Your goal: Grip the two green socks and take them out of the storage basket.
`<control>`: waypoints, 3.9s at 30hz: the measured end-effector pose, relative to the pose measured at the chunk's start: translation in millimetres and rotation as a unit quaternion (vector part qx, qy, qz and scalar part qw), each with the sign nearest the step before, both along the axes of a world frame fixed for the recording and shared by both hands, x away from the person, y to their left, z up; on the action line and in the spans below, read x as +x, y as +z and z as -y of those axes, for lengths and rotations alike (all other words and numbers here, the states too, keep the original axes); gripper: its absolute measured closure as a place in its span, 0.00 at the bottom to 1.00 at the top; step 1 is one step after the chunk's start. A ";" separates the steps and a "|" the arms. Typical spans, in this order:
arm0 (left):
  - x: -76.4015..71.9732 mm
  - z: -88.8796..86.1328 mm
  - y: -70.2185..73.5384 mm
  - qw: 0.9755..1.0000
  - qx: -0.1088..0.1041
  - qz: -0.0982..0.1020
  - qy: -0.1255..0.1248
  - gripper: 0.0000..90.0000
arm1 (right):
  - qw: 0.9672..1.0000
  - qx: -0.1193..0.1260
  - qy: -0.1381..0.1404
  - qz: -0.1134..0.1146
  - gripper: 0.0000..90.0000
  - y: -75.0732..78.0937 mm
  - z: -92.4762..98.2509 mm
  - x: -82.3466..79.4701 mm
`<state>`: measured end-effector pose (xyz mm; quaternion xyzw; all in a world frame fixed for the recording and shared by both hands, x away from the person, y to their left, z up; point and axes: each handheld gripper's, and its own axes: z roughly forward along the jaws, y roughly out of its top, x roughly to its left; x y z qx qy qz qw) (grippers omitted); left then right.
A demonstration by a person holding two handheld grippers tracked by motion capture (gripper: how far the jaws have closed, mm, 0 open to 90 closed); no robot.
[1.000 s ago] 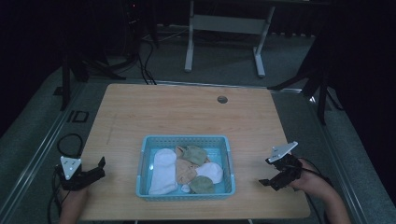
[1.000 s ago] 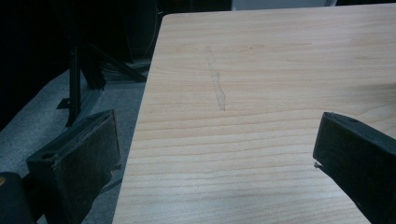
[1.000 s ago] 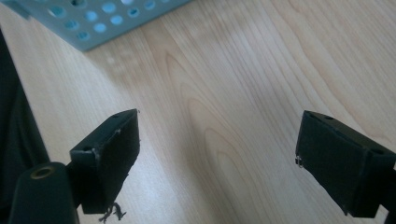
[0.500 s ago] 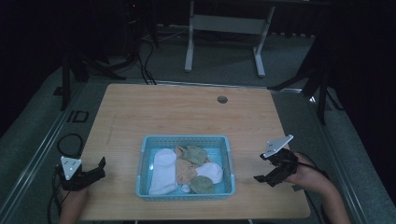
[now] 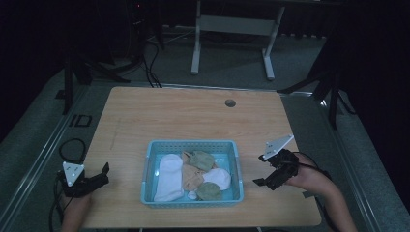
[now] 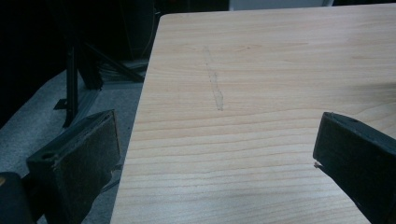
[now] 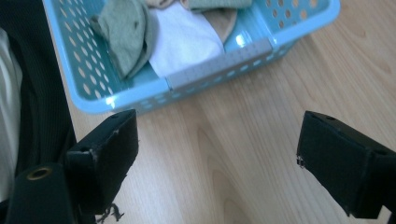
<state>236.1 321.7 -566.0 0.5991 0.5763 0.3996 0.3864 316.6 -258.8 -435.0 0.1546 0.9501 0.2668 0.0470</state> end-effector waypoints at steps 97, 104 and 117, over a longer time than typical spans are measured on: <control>0.6 0.4 -0.1 1.000 0.002 -0.001 -0.002 0.00 | 0.984 -0.046 0.172 0.013 0.91 -18.3 -136.1 -10.4; 0.7 0.5 -0.1 1.000 0.002 -0.001 -0.001 0.00 | 0.986 -0.037 0.158 0.029 0.91 -5.4 -130.6 -7.9; 0.8 0.6 -0.1 1.000 0.002 -0.002 0.000 0.00 | 0.989 -0.015 0.131 0.063 0.91 25.5 -117.2 -3.1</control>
